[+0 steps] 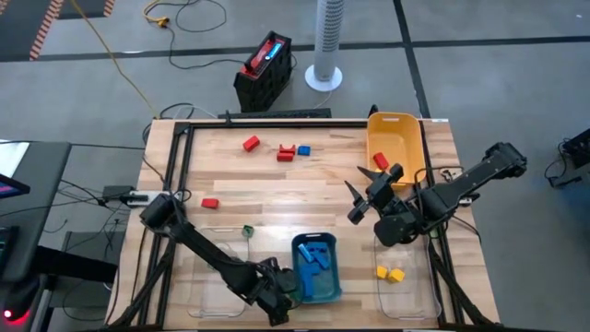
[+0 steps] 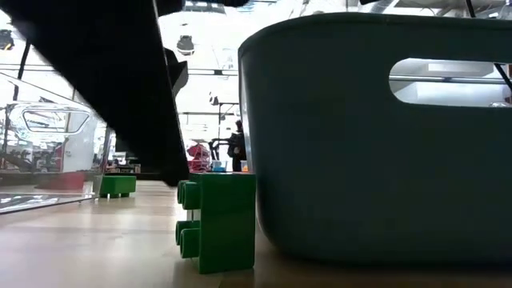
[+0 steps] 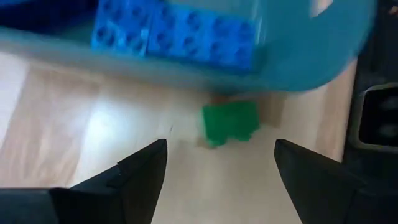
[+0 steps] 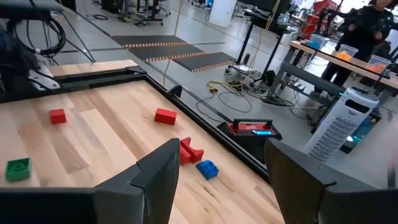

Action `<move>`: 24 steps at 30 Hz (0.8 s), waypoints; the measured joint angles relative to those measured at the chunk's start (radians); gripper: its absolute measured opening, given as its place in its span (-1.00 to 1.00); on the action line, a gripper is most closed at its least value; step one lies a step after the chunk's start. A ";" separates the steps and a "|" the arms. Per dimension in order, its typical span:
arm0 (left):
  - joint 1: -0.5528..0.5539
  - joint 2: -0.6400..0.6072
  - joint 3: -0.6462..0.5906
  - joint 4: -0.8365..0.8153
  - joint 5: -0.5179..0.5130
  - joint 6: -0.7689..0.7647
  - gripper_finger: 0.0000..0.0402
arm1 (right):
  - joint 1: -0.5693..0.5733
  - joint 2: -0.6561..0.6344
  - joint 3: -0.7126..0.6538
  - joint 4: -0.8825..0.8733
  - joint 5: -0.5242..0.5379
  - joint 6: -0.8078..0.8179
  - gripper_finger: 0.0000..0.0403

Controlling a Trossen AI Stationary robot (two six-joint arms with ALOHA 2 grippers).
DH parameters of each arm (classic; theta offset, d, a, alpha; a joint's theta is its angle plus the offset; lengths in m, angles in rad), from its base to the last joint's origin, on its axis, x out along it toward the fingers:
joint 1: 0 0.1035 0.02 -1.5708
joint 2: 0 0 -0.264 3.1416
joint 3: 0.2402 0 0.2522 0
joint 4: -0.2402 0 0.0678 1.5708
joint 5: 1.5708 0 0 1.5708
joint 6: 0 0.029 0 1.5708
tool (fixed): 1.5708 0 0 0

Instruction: Sort blocks

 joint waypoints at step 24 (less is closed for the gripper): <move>0.029 0.068 -0.002 0.064 -0.032 0.084 0.44 | -0.003 0.000 0.000 0.002 0.002 -0.031 0.21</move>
